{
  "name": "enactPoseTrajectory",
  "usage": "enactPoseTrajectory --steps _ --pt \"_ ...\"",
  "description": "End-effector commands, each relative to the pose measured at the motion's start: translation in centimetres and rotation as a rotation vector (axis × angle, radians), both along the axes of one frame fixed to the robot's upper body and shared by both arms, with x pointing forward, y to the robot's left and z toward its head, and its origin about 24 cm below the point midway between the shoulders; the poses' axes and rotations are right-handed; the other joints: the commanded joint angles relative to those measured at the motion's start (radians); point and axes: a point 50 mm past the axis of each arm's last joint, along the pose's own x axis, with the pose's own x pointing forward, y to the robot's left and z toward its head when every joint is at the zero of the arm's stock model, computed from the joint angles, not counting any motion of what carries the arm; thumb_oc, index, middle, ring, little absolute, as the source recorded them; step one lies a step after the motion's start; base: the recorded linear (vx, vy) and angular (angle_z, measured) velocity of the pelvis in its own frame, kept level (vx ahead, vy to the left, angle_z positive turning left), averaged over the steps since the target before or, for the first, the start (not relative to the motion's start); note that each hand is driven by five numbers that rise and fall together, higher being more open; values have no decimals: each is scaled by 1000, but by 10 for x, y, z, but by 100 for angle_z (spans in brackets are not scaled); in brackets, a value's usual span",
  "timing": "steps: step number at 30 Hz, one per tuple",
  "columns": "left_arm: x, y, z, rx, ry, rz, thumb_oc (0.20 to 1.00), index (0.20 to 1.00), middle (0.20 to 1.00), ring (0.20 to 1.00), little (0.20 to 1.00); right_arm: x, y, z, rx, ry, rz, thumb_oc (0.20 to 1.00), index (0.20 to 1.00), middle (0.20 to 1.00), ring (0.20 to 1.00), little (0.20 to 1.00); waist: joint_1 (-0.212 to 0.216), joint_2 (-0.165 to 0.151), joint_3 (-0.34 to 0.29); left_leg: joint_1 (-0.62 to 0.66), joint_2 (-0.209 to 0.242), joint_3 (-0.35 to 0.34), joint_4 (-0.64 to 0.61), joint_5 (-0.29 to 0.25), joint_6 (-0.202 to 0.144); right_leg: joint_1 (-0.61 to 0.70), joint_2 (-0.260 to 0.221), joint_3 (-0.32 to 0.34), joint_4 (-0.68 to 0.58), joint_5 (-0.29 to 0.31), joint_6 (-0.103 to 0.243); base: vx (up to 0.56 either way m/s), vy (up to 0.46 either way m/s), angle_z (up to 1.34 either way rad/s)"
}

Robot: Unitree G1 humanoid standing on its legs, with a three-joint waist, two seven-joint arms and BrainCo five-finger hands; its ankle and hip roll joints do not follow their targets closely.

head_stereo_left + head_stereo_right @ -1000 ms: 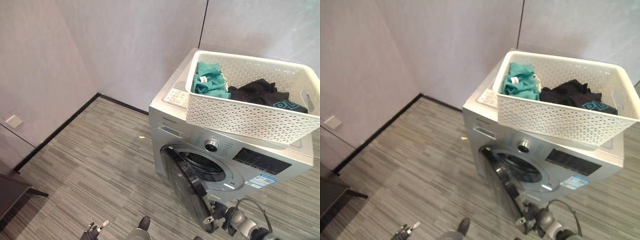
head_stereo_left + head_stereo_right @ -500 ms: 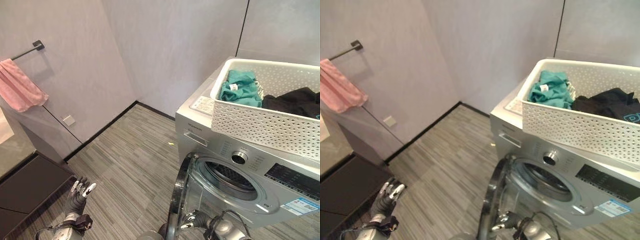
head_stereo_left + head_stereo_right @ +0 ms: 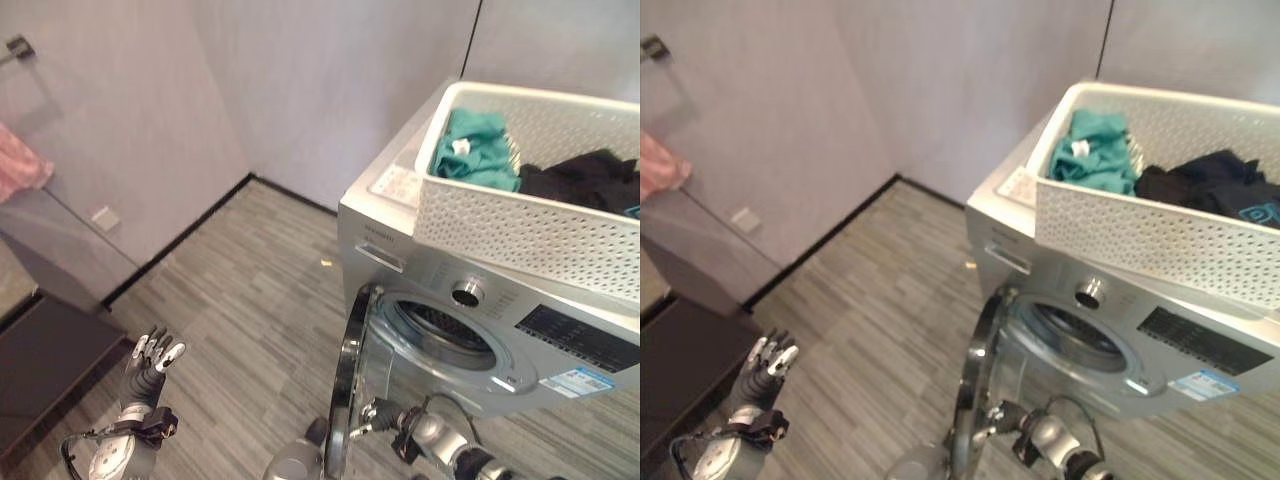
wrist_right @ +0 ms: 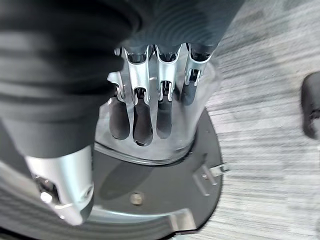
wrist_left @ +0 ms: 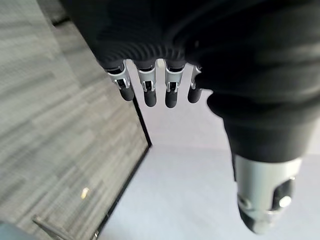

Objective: Grab the laundry basket,head to the washer,open it,put in the laundry and shut it.

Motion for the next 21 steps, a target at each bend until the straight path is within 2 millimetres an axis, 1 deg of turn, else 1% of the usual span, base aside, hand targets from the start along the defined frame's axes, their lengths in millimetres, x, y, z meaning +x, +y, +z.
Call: enactPoseTrajectory --steps 1,2,3,4,5,6,7,9,10,12,17,19,21 --pt "9 2 25 83 -79 -80 1000 1000 1000 1000 1000 43 33 28 50 -193 60 1000 1000 1000 1000 1000 18 -63 29 -22 -42 68 -108 105 60 -56 -32 30 29 -79 -20 -187 11 95" --pt "10 -1 24 70 -79 -97 1000 1000 1000 1000 1000 47 27 30 30 -199 41 1000 1000 1000 1000 1000 18 -69 24 -12 -48 86 -98 82 71 -63 -41 25 26 -69 -17 -102 17 48" --pt "11 -4 23 66 -78 -112 1000 1000 1000 1000 1000 49 23 31 12 -202 34 1000 1000 1000 1000 1000 19 -79 17 4 -55 96 -84 42 83 -66 -51 18 21 -60 -17 -102 17 26" --pt "11 -4 23 66 -78 -112 1000 1000 1000 1000 1000 49 23 31 13 -202 34 1000 1000 1000 1000 1000 19 -79 18 4 -56 97 -82 40 84 -65 -51 19 21 -60 -17 -108 8 9" --pt "12 -11 22 57 -76 -151 1000 1000 1000 1000 1000 48 19 28 -14 -194 25 1000 1000 1000 1000 1000 18 -86 4 56 -60 98 -76 -18 94 -59 -56 11 5 -52 -21 -56 7 4" --pt "12 -11 22 57 -76 -151 1000 1000 1000 1000 1000 48 18 28 -14 -194 25 1000 1000 1000 1000 1000 18 -85 5 57 -59 98 -76 -18 94 -57 -56 11 4 -52 -21 -70 80 2" --pt "16 -16 22 51 -79 -169 1000 1000 1000 1000 1000 43 14 24 -26 -177 -6 1000 1000 1000 1000 1000 5 -79 -11 72 -63 104 -93 -6 98 -42 -58 -3 -19 -40 -15 2 111 38" --pt "15 -16 20 48 -69 -166 1000 1000 1000 1000 1000 41 14 22 -28 -170 -6 1000 1000 1000 1000 1000 -2 -77 -21 86 -79 110 -90 -15 104 -26 -67 -4 -16 -27 -10 23 98 58" --pt "15 -16 20 48 -69 -166 1000 1000 1000 1000 1000 41 14 22 -28 -170 -6 1000 1000 1000 1000 1000 -2 -77 -21 87 -79 110 -90 -15 104 -26 -67 -4 -16 -27 -10 26 87 24" --pt "14 -19 19 40 -68 -172 1000 1000 1000 1000 1000 34 14 16 -26 -138 -26 1000 1000 1000 1000 1000 -8 -73 -40 106 -109 125 -63 -49 125 3 -89 19 -18 -9 -2 49 184 -16" --pt "12 -19 21 64 -69 -189 1000 1000 1000 1000 1000 26 25 11 -18 -107 10 1000 1000 1000 1000 1000 -11 -74 -67 129 -135 168 -17 -100 154 17 -118 73 -9 7 13 57 162 -25" --pt "13 -23 22 59 -75 -214 1000 1000 1000 1000 1000 23 30 9 -20 -94 23 1000 1000 1000 1000 1000 -16 -72 -79 133 -144 180 -9 -109 166 14 -128 90 -12 19 21 49 128 -38" --pt "14 -28 21 45 -74 -254 1000 1000 1000 1000 1000 25 40 10 -14 -98 46 1000 1000 1000 1000 1000 -15 -67 -85 141 -149 199 -6 -118 172 12 -137 105 -14 30 30 44 115 -33"
